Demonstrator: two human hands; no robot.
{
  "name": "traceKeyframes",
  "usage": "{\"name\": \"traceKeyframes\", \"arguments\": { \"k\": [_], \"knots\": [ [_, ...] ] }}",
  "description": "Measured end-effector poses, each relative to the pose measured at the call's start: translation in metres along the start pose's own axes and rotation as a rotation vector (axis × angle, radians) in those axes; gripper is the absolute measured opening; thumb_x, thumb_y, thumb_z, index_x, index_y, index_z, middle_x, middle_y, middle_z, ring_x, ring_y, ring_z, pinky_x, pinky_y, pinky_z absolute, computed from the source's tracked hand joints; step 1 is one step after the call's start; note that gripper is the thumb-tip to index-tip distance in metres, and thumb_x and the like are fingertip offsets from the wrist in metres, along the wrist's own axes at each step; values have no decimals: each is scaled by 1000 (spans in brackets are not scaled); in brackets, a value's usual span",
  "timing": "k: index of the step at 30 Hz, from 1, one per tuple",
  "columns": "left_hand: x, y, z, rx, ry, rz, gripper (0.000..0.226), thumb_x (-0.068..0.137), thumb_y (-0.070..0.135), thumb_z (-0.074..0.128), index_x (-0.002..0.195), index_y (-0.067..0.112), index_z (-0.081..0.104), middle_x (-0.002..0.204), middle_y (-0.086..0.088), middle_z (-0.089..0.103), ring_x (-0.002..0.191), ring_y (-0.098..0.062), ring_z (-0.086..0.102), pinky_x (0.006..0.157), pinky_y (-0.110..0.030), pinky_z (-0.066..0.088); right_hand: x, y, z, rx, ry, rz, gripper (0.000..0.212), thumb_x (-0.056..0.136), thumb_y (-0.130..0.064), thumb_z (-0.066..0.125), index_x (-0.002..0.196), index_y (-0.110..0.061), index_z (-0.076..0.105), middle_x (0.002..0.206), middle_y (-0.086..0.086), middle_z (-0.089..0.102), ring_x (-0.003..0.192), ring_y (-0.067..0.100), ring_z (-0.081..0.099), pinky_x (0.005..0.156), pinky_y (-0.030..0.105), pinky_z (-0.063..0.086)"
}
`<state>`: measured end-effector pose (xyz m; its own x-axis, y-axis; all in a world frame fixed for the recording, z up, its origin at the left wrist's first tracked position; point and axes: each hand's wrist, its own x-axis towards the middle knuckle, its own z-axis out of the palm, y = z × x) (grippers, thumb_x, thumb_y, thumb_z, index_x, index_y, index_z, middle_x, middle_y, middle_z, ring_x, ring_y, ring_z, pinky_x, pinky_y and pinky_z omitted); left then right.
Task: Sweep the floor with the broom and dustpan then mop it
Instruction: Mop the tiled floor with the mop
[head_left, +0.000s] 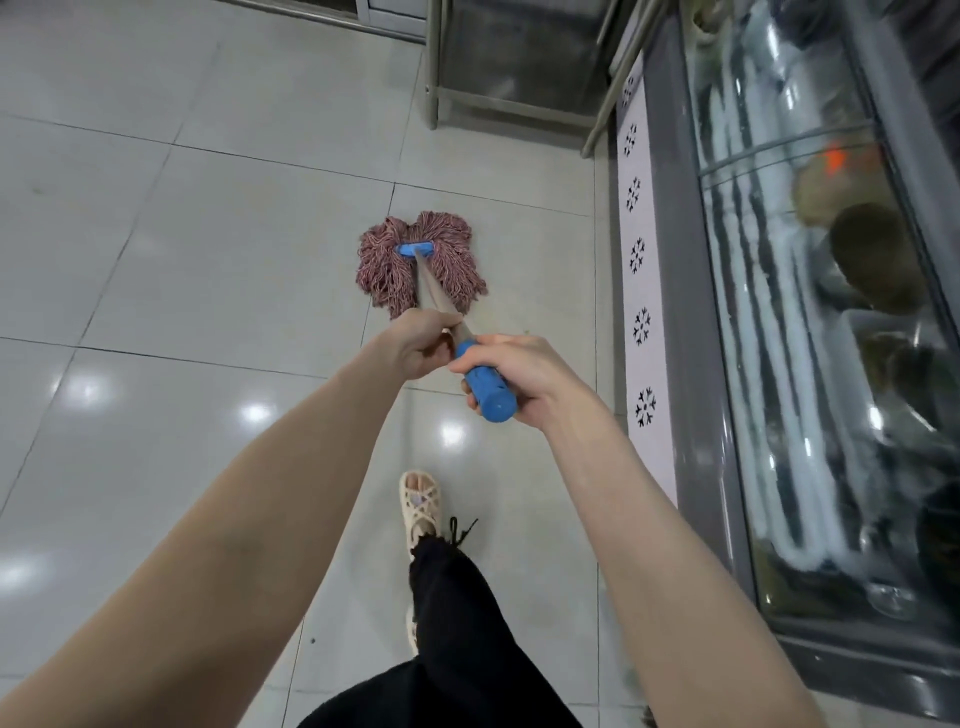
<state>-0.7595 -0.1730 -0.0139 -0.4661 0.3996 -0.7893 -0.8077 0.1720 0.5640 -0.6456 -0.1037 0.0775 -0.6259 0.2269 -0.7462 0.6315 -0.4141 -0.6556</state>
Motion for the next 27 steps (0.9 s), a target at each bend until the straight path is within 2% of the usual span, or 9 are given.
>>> {"name": "traceKeyframes", "arguments": {
  "k": [3, 6, 10, 14, 20, 27],
  "knots": [
    [34, 38, -7, 21, 8, -3, 19, 98, 9, 47, 81, 1, 51, 77, -14, 54, 65, -18, 55, 58, -24, 52, 36, -33, 8, 1, 11, 2, 32, 75, 10, 67, 106, 8, 63, 69, 13, 54, 47, 20, 51, 40, 21, 46],
    [63, 73, -10, -5, -1, 2, 16, 98, 6, 45, 84, -1, 50, 78, -16, 55, 65, -20, 59, 52, -26, 55, 67, -62, 14, -11, 6, 17, 34, 76, 10, 66, 110, 5, 63, 73, 13, 54, 50, 19, 51, 41, 21, 46],
    [92, 125, -12, 9, -16, -7, 16, 98, 3, 43, 83, -1, 48, 77, -15, 53, 63, -21, 59, 45, -25, 54, 105, -108, 22, -6, 3, 37, 29, 80, 8, 64, 106, -5, 63, 69, 11, 54, 46, 16, 51, 40, 18, 45],
    [115, 167, -23, -2, -15, 1, 18, 100, 3, 41, 82, -1, 46, 76, -16, 53, 57, -20, 62, 45, -25, 54, 138, -139, 42, 14, 3, 31, 26, 79, 9, 64, 101, -4, 63, 71, 12, 54, 53, 19, 51, 40, 19, 46],
    [147, 207, -62, 44, 18, -16, 20, 99, 4, 41, 80, -1, 46, 78, -16, 52, 68, -22, 56, 49, -26, 55, 183, -155, 85, 36, -18, 24, 23, 76, 10, 67, 81, -13, 62, 72, 11, 56, 55, 21, 53, 42, 23, 48],
    [171, 244, -97, 156, -9, -22, 19, 99, 4, 40, 83, -2, 47, 80, -18, 56, 70, -23, 59, 49, -26, 56, 214, -173, 126, 105, 10, 35, 22, 77, 10, 67, 87, -9, 64, 73, 12, 55, 53, 20, 53, 43, 23, 48]
  ]
}}
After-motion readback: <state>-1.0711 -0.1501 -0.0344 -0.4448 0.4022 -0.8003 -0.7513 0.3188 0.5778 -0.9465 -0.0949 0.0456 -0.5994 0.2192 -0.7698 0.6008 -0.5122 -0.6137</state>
